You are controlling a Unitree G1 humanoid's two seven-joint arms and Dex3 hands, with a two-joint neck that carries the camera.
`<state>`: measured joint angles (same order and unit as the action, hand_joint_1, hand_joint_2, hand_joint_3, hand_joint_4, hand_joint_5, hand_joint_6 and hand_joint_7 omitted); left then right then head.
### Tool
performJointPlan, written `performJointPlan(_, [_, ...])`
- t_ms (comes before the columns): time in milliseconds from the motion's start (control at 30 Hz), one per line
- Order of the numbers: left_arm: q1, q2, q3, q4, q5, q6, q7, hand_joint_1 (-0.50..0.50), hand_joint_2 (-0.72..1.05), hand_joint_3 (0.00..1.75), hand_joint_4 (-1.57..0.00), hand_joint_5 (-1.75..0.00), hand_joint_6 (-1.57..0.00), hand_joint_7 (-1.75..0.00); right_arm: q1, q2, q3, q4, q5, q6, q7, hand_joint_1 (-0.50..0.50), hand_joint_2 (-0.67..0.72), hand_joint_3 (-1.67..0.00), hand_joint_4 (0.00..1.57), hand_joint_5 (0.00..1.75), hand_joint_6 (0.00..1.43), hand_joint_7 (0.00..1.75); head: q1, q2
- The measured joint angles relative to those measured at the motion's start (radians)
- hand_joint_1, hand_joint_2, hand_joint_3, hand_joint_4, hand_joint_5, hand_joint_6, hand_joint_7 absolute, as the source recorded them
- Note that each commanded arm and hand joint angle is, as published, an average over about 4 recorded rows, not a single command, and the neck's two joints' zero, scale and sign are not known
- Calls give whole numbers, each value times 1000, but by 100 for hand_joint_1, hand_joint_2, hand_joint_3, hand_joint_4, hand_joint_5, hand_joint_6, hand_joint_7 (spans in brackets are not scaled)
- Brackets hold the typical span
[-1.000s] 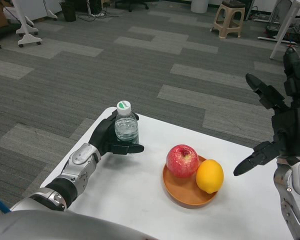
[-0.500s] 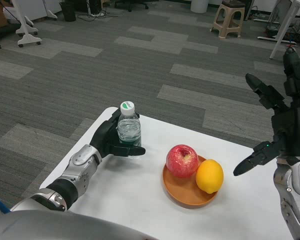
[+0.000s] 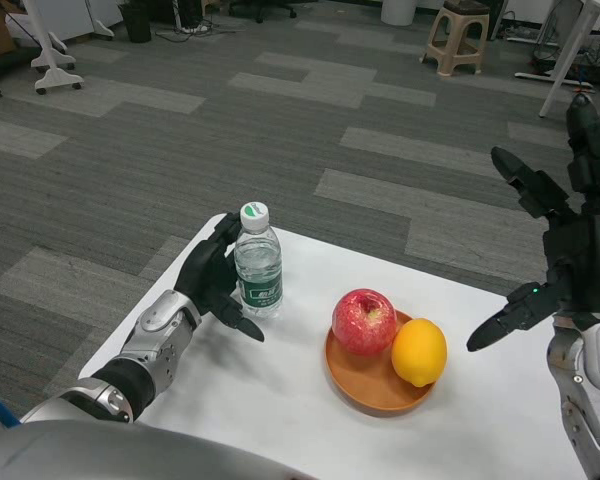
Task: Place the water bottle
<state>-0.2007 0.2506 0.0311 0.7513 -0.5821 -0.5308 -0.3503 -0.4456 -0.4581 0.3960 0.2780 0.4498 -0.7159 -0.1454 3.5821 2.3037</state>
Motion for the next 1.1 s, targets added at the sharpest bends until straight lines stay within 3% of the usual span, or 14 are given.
performJointPlan(233, [3, 1, -34, 0, -146, -45, 14, -50, -28, 9, 0, -41, 0, -21, 0, 0, 0, 2, 0, 0, 0, 0, 72, 0, 66, 0, 0, 0, 4, 4])
performJointPlan(467, [6, 1, -40, -21, -268, -135, 59, -50, -37, 9, 0, -33, 0, 0, 0, 2, 0, 2, 0, 0, -1, 0, 72, 0, 66, 2, 0, 0, 10, 19])
performJointPlan(567, [8, -1, -17, -46, -272, -165, 81, -50, -30, 9, 0, -36, 0, 0, 0, 4, 0, 3, 0, 0, -1, 0, 72, 0, 66, 5, 0, 0, 10, 25])
performJointPlan(700, [14, -3, 85, -125, -210, -176, 96, -50, -28, 9, 0, -31, 0, 0, 0, 5, 0, 5, 0, 0, -1, 0, 72, 0, 66, 0, 0, 0, 5, 35])
performJointPlan(767, [25, -3, 153, -192, -141, -146, 101, -50, -28, 9, 0, -31, 0, 0, 0, 6, 0, 5, 0, 0, -1, 0, 72, 0, 66, 0, 0, 0, 3, 38])
performJointPlan(900, [73, 5, 274, -385, -34, 15, 98, -50, -19, 9, 0, -26, 0, 0, 0, 7, 0, 5, 0, -1, -1, 0, 72, 0, 64, 0, 0, 0, 5, 41])
performJointPlan(1100, [125, 43, 406, -681, -37, 303, 19, -50, -10, 7, 0, -10, 0, 0, 0, 8, -1, 6, 0, -1, -3, 0, 72, 0, 66, 0, 0, 0, 9, 44])
